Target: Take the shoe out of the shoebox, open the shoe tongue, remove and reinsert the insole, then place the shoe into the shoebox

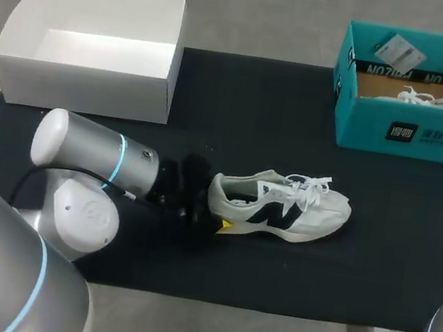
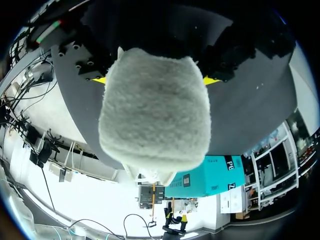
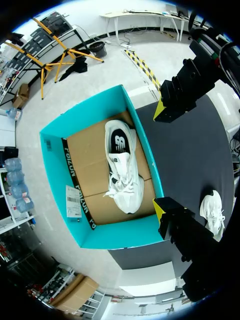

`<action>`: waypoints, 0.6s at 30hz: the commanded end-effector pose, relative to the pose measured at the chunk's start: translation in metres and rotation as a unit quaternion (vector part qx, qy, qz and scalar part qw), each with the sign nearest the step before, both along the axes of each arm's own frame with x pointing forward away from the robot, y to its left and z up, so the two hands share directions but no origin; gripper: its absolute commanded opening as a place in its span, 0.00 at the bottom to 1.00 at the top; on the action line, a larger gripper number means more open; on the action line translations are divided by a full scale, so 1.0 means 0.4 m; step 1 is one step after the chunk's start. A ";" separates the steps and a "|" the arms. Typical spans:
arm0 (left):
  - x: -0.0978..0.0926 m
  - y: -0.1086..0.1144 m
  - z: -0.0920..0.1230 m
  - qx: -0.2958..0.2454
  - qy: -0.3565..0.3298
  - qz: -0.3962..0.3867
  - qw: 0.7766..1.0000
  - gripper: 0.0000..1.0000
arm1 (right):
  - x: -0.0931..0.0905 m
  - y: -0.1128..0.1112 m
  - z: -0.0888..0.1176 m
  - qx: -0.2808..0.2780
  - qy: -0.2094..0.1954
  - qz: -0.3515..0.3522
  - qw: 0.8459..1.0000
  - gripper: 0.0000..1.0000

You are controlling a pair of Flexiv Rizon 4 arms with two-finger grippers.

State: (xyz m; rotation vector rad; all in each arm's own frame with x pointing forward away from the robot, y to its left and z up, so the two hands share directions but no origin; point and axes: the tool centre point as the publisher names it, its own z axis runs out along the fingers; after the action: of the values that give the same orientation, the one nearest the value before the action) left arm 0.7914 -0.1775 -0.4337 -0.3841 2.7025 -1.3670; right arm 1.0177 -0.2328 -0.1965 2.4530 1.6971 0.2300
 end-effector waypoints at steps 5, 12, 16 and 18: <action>0.016 0.010 0.016 -0.004 -0.004 -0.026 1.000 0.00 | -0.002 0.000 -0.001 0.000 -0.001 0.000 1.000 1.00; 0.060 0.032 0.022 -0.006 -0.011 -0.037 0.999 0.00 | -0.002 0.000 -0.001 0.000 -0.001 0.000 1.000 1.00; 0.071 0.032 0.025 -0.005 -0.013 -0.052 0.999 0.00 | -0.002 0.000 -0.001 0.000 -0.001 0.000 1.000 1.00; 0.072 0.033 0.025 -0.004 -0.006 -0.070 0.998 0.00 | -0.002 0.000 -0.001 0.000 -0.001 0.000 1.000 1.00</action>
State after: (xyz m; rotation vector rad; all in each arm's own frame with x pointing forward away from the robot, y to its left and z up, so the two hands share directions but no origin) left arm 0.8129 -0.1667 -0.4255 -0.2188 2.7311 -1.4029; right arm 1.0177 -0.2328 -0.1965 2.4530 1.6970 0.2300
